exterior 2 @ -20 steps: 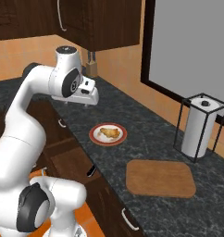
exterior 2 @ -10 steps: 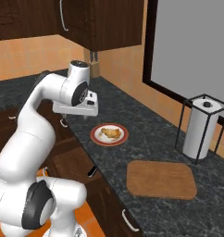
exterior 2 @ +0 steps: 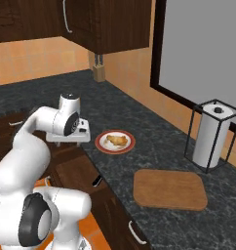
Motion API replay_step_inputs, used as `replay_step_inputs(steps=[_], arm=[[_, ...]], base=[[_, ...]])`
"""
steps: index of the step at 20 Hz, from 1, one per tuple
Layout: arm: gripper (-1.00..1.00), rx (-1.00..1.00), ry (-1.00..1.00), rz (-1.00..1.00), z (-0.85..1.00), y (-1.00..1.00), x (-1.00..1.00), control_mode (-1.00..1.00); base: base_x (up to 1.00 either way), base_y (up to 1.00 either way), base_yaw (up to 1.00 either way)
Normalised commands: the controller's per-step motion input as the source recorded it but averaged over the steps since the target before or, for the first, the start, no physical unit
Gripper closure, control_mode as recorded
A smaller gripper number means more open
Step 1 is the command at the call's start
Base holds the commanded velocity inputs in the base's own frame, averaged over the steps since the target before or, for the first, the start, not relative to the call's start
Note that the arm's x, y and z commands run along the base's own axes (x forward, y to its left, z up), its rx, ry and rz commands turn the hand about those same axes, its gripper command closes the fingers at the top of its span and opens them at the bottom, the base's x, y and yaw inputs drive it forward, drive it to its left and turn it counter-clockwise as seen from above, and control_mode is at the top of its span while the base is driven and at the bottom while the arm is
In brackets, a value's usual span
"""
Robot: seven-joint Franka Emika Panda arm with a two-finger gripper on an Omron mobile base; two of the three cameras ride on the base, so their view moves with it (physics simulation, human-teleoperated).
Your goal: Pick up the knife from the drawer and place it on the cutting board. Then place the meat from the plate to the cutting board.
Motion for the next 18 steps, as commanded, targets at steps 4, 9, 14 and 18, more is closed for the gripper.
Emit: replay_step_inputs(steps=[4, 9, 14, 18], arm=[[-1.0, -0.05, 0.1, 0.0, -0.99, 0.18, 0.15, -1.0], [-1.0, -0.01, 0.13, 0.0, -0.97, 0.06, 0.08, -1.0], [-1.0, 0.0, 0.12, 0.0, -0.94, 0.2, 0.06, -1.0], [-1.0, 0.0, 0.06, 0.0, -0.69, 0.17, 0.1, -1.0]], base=[[0.0, 0.0, 0.0], [0.0, 0.0, 0.0], [0.0, 0.0, 0.0], [0.0, 0.0, 0.0]])
